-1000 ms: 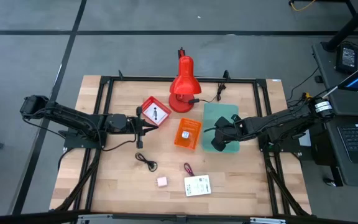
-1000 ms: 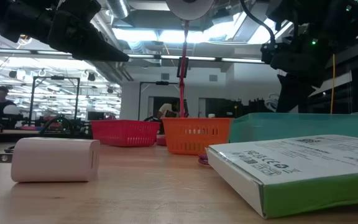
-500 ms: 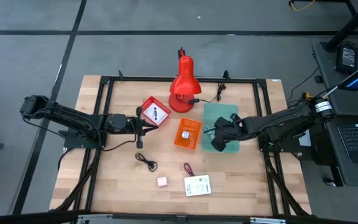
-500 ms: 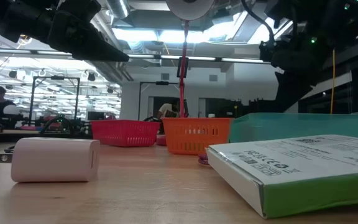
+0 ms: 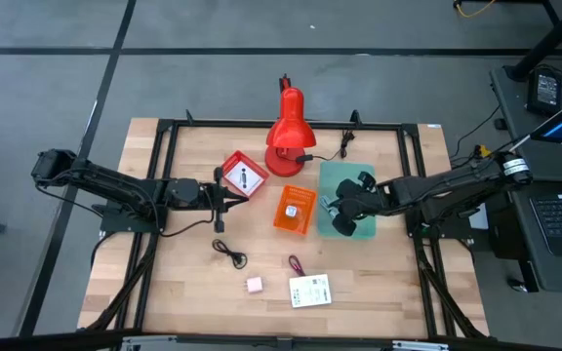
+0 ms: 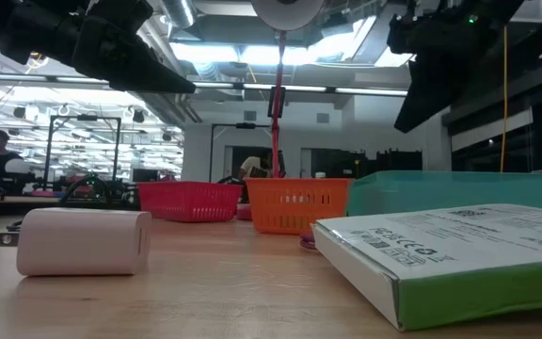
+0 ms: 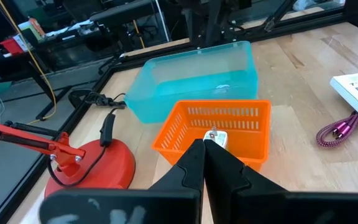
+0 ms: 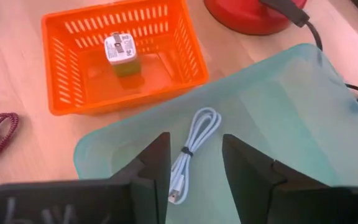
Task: Pick and place items into bin
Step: Put the card reader box into the red bin
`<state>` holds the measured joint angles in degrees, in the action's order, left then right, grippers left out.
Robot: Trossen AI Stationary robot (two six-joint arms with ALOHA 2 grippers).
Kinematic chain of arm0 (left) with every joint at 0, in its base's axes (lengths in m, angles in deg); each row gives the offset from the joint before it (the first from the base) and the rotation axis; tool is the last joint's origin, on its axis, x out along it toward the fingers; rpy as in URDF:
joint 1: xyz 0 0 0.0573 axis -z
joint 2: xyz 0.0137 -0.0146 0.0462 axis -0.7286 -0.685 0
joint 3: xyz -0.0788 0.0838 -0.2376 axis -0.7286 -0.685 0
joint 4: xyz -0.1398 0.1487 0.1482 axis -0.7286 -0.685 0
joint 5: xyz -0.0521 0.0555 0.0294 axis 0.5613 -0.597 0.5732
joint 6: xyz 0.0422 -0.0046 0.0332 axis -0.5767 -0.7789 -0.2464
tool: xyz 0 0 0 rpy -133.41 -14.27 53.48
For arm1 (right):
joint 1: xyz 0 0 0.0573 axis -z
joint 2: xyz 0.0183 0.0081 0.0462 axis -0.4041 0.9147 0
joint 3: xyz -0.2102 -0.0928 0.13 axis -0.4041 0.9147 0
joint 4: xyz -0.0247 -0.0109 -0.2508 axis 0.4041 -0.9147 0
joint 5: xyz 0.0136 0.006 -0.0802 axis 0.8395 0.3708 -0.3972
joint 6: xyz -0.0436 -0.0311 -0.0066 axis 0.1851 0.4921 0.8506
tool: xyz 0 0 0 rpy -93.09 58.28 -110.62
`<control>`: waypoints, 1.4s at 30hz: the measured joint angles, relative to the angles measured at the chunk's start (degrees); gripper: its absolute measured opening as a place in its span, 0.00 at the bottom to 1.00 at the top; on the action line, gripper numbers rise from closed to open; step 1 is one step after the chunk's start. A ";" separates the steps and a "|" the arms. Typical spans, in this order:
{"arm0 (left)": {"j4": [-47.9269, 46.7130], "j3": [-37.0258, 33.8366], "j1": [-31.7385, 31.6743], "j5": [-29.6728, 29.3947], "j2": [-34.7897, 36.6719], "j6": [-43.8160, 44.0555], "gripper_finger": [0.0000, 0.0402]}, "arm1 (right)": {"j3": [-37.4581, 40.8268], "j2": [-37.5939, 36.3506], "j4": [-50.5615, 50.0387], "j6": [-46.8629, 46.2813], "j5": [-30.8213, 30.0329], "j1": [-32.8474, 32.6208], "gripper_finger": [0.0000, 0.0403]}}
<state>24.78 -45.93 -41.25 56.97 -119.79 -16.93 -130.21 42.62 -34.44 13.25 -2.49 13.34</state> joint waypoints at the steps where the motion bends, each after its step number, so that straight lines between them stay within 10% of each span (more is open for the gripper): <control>1: 0.00 0.00 0.00 0.00 0.00 0.01 0.01 | 0.34 -0.06 0.49 -0.42 0.00 -0.32 0.31; 17: -0.05 0.02 0.00 0.13 0.00 2.13 0.01 | 0.66 -2.83 3.59 -2.08 -2.57 -12.50 0.19; 42: 0.02 0.04 6.38 6.39 -0.40 -1.65 0.01 | 0.68 8.07 15.02 -30.10 -4.44 -30.87 0.00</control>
<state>24.80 -45.89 -34.86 63.36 -120.18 -18.57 -129.53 50.69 -19.42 -16.85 -6.93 -17.52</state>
